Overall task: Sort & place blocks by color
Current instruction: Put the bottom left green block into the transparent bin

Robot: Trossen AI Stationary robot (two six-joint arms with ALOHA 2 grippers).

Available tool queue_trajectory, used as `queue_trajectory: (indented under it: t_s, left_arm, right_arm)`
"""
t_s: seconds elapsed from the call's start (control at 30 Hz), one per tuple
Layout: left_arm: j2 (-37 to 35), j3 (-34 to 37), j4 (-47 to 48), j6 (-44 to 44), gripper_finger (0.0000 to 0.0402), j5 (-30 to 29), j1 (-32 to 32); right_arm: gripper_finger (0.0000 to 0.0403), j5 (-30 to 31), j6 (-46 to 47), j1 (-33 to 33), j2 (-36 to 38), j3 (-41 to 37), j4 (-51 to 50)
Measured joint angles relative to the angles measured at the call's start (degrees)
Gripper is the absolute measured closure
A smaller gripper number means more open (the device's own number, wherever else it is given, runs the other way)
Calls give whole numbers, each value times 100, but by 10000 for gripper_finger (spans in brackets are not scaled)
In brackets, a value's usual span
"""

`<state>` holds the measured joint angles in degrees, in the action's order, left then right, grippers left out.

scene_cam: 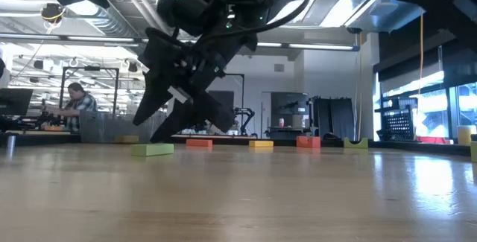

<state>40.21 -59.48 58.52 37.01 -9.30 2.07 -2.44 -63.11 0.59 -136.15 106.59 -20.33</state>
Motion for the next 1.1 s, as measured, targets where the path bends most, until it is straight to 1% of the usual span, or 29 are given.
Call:
queue_trajectory:
  t_s: [0.1, 0.23, 0.47, 0.57, 0.77, 0.87, 1.1]
  left_arm:
    - [-2, 0, 0, -2, 260, 0, 0]
    - [-2, 0, 0, -2, 260, 0, 0]
    - [0, 0, -1, -4, 260, 1, 0]
    - [2, 0, -1, -4, 260, 1, 0]
    - [-2, 0, -2, -7, 259, 2, 0]
    - [0, 0, -2, -9, 259, 50, 0]
    - [0, 0, -4, -7, 259, 151, -4]
  right_arm:
    - [170, -84, 0, -52, -7, 0, -188]
    - [170, -349, -4, -126, -8, 0, -185]
    - [170, -401, 114, -243, -95, -2, -162]
    - [170, -583, 99, -270, -177, 4, -111]
    - [170, -660, 136, -308, -324, 24, 109]
    - [170, -798, 184, -355, -360, 31, 161]
    - [172, -898, 1005, -458, -414, 24, 157]
